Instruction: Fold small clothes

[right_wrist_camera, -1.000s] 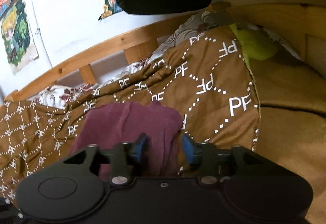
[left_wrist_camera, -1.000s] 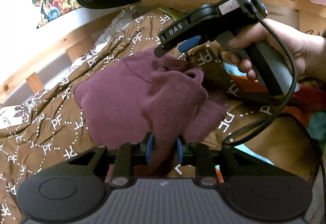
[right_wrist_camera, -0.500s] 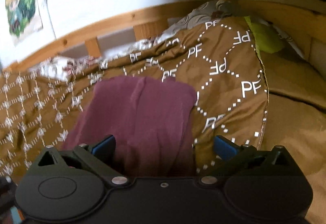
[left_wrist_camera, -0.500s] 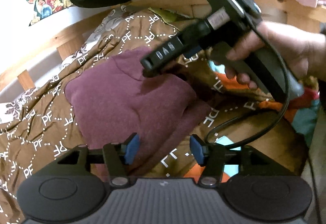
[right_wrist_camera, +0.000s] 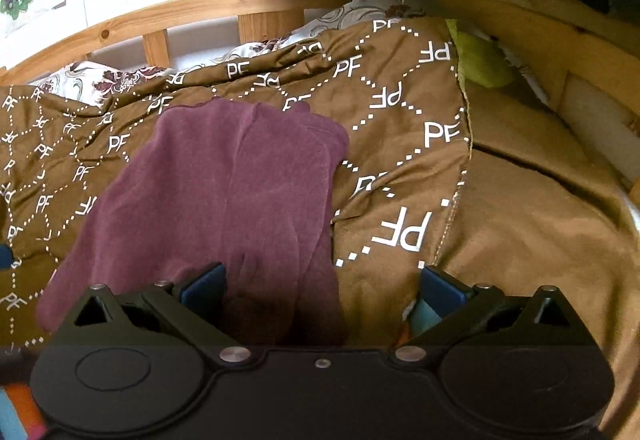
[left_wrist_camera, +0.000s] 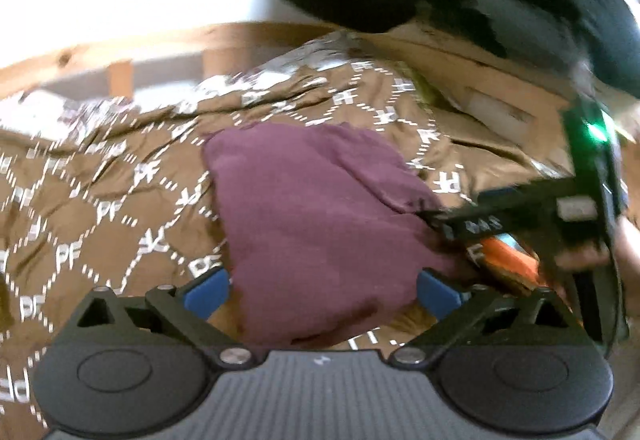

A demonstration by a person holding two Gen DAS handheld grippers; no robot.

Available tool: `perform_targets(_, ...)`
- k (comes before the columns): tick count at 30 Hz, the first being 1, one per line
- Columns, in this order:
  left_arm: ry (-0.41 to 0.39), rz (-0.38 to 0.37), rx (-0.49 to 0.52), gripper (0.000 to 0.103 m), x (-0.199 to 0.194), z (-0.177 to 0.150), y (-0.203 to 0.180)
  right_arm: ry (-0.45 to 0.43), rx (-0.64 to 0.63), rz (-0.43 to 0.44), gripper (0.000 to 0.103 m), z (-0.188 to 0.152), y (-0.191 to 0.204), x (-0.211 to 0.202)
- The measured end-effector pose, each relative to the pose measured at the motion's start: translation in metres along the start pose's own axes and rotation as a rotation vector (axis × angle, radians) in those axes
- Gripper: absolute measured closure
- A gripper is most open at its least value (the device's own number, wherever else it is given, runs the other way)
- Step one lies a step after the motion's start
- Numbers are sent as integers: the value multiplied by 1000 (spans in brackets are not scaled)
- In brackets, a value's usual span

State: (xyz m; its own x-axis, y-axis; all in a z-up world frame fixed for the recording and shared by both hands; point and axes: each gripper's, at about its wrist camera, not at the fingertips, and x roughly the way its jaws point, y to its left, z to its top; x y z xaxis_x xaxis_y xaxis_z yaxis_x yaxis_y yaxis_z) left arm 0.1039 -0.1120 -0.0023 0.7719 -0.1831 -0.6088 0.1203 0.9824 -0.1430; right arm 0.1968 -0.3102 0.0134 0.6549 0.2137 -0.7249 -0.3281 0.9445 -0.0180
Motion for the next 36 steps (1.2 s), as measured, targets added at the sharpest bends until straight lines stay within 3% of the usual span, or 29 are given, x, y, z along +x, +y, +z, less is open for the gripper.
perform_targets(5, 47, 53, -118, 1, 8, 1, 20, 7, -10, -20, 1, -7, 0, -1)
perform_targets(11, 99, 107, -185, 1, 18, -3, 31, 24, 14, 5, 1, -10, -6, 7)
perform_targets(16, 147, 138, -195, 1, 25, -6, 32, 23, 16, 11, 1, -11, -7, 8)
perform_targets(27, 170, 148, -162, 1, 30, -7, 26, 18, 21, 19, 1, -10, -7, 7)
perform_targets(32, 188, 145, -165, 1, 34, -9, 26, -208, 45, 60, 1, -2, -7, -26)
perform_targets(36, 197, 144, -158, 1, 37, -10, 24, -223, 100, 100, 1, -2, -8, -23)
